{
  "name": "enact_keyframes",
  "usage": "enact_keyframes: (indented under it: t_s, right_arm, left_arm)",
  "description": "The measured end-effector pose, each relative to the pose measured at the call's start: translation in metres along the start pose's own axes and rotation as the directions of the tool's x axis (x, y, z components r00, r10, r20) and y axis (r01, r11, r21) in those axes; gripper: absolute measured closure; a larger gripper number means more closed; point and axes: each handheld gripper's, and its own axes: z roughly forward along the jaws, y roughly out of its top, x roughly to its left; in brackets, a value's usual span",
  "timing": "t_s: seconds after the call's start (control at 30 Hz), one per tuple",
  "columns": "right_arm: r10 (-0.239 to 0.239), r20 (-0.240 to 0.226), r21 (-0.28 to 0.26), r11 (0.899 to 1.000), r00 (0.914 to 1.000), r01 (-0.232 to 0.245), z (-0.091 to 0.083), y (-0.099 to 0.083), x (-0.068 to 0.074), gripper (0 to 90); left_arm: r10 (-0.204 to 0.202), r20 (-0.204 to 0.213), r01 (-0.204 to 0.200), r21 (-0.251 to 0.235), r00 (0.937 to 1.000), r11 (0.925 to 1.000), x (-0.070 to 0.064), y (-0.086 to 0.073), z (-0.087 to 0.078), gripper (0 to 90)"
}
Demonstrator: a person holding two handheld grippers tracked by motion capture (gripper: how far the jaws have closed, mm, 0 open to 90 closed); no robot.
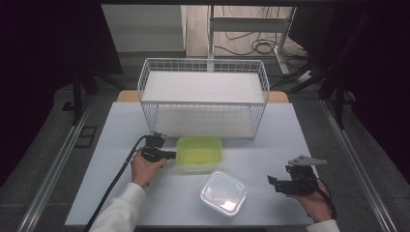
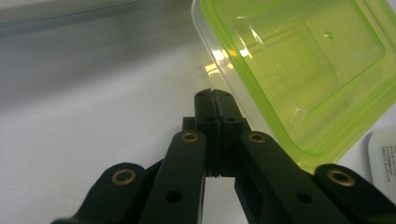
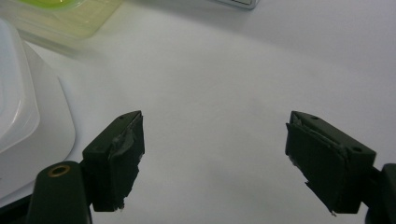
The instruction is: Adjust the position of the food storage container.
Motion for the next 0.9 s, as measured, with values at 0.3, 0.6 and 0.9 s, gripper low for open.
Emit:
enact_keyframes:
  t_s: [0.3,0.6,0.9]
  right_arm:
    - [0.002,-0.021,-0.009,1.0,0.9998,-0.002,-0.003,0.001,0.002,18.9]
    - [-0.009,-0.026,-0.01,1.0,0.9996,0.009,-0.001,0.003,0.007,17.5]
    - [-0.007,-0.032,-0.049,0.999,0.9995,0.005,-0.001,0.006,0.005,17.2]
  left_arm:
    - [-0.035,-0.015,0.034,-0.082,0.9993,0.996,0.011,-0.014,-0.041,89.7]
    - [-0.02,0.018,0.022,-0.144,0.9996,0.9893,0.002,-0.047,-0.08,68.9]
    - [-0.023,-0.007,0.022,-0.179,0.9997,0.9837,0.001,-0.053,-0.088,33.0]
